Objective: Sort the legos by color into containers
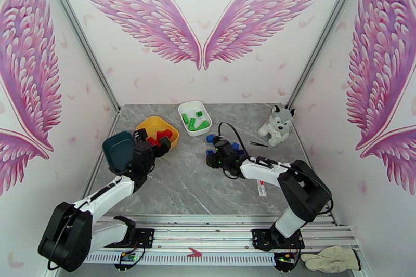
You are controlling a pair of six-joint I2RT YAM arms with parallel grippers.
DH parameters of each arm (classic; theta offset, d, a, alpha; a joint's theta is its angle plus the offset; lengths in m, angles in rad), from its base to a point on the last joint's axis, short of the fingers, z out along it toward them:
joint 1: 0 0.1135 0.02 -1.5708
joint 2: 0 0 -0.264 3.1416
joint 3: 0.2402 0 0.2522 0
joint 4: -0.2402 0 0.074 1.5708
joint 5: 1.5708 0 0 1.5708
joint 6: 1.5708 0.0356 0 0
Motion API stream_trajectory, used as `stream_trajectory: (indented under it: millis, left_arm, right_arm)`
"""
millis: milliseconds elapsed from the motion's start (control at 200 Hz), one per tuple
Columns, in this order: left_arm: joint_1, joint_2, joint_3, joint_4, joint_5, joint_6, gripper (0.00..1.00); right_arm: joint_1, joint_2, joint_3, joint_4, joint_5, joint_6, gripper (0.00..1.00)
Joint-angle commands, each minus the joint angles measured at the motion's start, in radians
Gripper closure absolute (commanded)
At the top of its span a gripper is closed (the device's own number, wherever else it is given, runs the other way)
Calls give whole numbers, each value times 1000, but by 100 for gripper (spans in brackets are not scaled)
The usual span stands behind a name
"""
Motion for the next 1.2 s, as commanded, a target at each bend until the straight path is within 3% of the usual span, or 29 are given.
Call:
stream_trajectory:
  millis: [0,450,765,920,1045,1195]
  left_arm:
    - [71,-43,-34,-63,-27,-44,1]
    - [417,-187,-157,-39,37,-224,1]
    - [482,-305,-184,-87,45,-243,1]
    - [499,-361,-196,-112,64,-259,1]
    - [522,-431,-201,-162,71,-262,1]
    - [552,-503,-204,-203,88,-254,1]
  right_arm:
    - [51,42,86,72,-95,6,68]
    - [166,388,422,355,-468,151,71]
    - [218,684,763,514,-628,331,70]
    - [250,848,1041,406,-631,349,68]
    - [260,967,1256,283,-636,341,52]
    - [261,968,1287,239,-622,303,39]
